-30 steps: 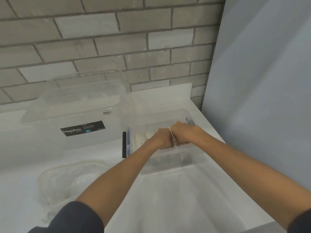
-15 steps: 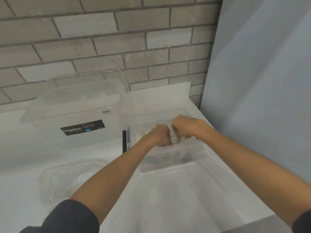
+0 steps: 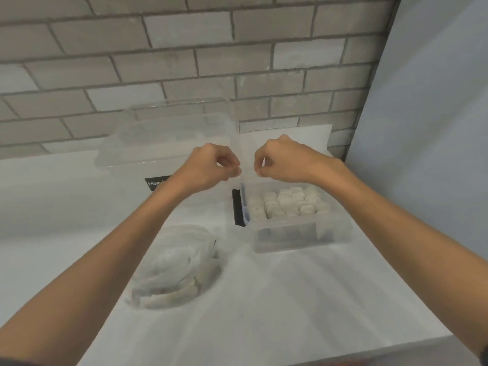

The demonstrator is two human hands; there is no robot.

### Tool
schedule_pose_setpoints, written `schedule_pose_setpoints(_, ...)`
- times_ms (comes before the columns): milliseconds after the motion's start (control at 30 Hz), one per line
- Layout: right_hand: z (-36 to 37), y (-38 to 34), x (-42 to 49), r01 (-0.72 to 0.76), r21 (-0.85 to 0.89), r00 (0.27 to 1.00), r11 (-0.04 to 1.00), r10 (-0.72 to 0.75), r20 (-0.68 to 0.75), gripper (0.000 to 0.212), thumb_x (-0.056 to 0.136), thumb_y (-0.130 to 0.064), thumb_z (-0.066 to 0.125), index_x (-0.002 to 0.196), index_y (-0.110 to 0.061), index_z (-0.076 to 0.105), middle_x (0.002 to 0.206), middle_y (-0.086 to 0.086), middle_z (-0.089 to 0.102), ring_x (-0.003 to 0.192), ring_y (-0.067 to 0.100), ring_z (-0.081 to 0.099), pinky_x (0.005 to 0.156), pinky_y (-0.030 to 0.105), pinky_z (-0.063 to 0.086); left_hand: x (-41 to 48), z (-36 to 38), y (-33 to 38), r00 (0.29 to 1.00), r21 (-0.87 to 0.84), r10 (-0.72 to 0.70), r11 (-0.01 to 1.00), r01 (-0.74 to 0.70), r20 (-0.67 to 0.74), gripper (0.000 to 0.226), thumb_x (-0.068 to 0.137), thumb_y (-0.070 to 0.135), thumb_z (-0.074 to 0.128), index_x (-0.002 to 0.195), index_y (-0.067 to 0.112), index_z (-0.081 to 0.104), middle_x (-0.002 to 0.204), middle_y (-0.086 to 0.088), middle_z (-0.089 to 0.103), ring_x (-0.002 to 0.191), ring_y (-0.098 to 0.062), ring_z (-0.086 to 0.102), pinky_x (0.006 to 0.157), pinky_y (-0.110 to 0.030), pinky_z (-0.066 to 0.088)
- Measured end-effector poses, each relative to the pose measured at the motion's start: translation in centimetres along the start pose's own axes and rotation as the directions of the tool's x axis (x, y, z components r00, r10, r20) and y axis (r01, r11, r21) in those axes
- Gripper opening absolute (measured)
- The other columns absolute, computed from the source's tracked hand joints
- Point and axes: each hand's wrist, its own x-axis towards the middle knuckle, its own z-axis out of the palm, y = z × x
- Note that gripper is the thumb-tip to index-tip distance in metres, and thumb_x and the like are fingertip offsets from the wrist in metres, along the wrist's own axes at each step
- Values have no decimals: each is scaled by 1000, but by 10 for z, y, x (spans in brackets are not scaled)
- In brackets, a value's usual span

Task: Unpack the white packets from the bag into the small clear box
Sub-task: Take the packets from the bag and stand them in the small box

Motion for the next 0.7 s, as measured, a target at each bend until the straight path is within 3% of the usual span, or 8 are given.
schedule_pose_setpoints(167, 13, -68, 6, 147, 80, 989, 986, -148, 5, 17, 92, -17, 53, 97, -16, 69, 98, 5, 62, 89, 26, 63, 80, 43, 54, -44, -48, -40, 992, -8, -116, 993, 116, -41, 4, 83, 25, 69, 81, 23, 72, 76, 0, 71, 74, -15, 66, 70, -35, 53)
schedule_pose_setpoints(367, 66, -116, 18, 224, 141, 965, 964, -240, 107, 17, 91, -14, 52, 95, -16, 69, 93, 4, 61, 87, 20, 56, 77, 37, 53, -80, -47, -95, 950, 61, -294, 955, 289, 106, 9, 83, 19, 67, 82, 11, 72, 79, -6, 73, 77, -22, 71, 69, -32, 55)
schedule_pose_setpoints(467, 100, -130, 19, 232, 202, 941, 952, -272, 200, 19, 89, -12, 53, 92, -14, 72, 94, 6, 69, 90, 22, 61, 80, 36, 53, -93, -30, -119, 931, 150, -286, 955, 257, 228, 15, 80, 9, 58, 78, 14, 72, 77, -8, 73, 71, -23, 69, 73, -36, 58)
schedule_pose_setpoints(567, 130, -131, 15, 242, 185, 893, 952, -294, 340, 20, 85, -14, 63, 103, -13, 72, 104, 4, 69, 99, 18, 55, 84, 31, 48, -103, -9, -134, 907, 208, -272, 955, 212, 322, 22, 80, 1, 53, 84, 15, 70, 78, -6, 71, 62, -13, 62, 66, -25, 55)
schedule_pose_setpoints(700, 154, -128, -3, 223, 140, 899, 965, -259, 354, 40, 81, -23, 71, 119, -20, 60, 109, 1, 57, 108, 20, 48, 86, 35, 38, -110, 8, -151, 899, 290, -263, 943, 164, 349, 30, 84, -1, 49, 99, 15, 71, 95, -6, 70, 81, -14, 59, 66, -17, 47)
